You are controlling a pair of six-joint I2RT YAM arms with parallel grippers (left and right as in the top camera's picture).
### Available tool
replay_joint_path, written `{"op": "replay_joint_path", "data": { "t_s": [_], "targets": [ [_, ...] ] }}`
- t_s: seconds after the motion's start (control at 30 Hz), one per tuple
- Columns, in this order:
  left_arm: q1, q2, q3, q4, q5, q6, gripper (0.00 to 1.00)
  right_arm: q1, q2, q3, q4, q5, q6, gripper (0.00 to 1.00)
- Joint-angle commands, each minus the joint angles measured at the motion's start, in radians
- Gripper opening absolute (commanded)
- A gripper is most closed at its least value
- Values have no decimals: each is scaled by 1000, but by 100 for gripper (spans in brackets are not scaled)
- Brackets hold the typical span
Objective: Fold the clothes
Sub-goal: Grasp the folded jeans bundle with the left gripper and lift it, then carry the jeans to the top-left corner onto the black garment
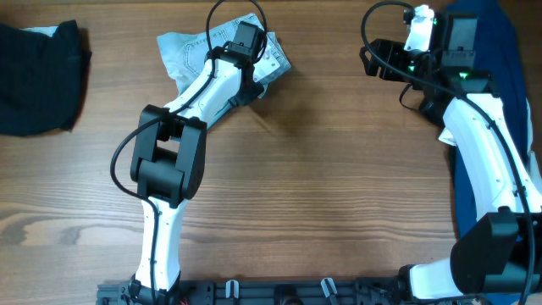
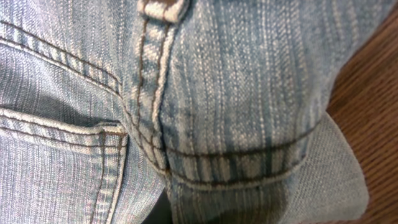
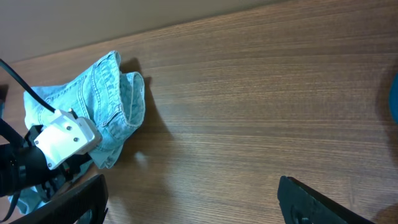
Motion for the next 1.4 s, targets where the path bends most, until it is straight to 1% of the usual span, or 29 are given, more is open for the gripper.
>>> {"op": "replay_joint_path", "data": {
  "t_s": [0.0, 0.1, 0.17, 0.37, 0.63, 0.7, 0.9, 0.93, 1.13, 1.2, 1.37],
  "targets": [
    [7, 35, 0, 11, -94, -139, 4, 2, 5, 10, 2, 6, -18, 88],
    [24, -20, 31, -3, -167, -202, 4, 2, 5, 10, 2, 6, -17, 88],
    [39, -66, 48, -6, -175, -219, 4, 2, 5, 10, 2, 6, -17, 88],
    [110, -251, 56, 9, -183, -218, 4, 2, 5, 10, -1, 6, -17, 88],
    [208, -411, 56, 73, -302, -201, 4, 2, 5, 10, -3, -2, -13, 88],
    [232, -434, 56, 80, -332, -179, 4, 2, 5, 10, -5, -5, -9, 88],
    [318, -477, 56, 143, -510, -108, 4, 2, 5, 10, -4, -21, -9, 88],
    [338, -483, 56, 160, -523, -100, 4, 2, 5, 10, -4, -24, -8, 88],
    [451, -499, 56, 228, -598, 48, 4, 4, 5, 10, 2, -31, 14, 87],
    [483, -499, 56, 240, -613, 55, 4, 6, 5, 9, 15, -31, 14, 85],
    [565, -497, 56, 279, -613, 58, 4, 6, 5, 8, 28, -31, 14, 85]
  ]
}}
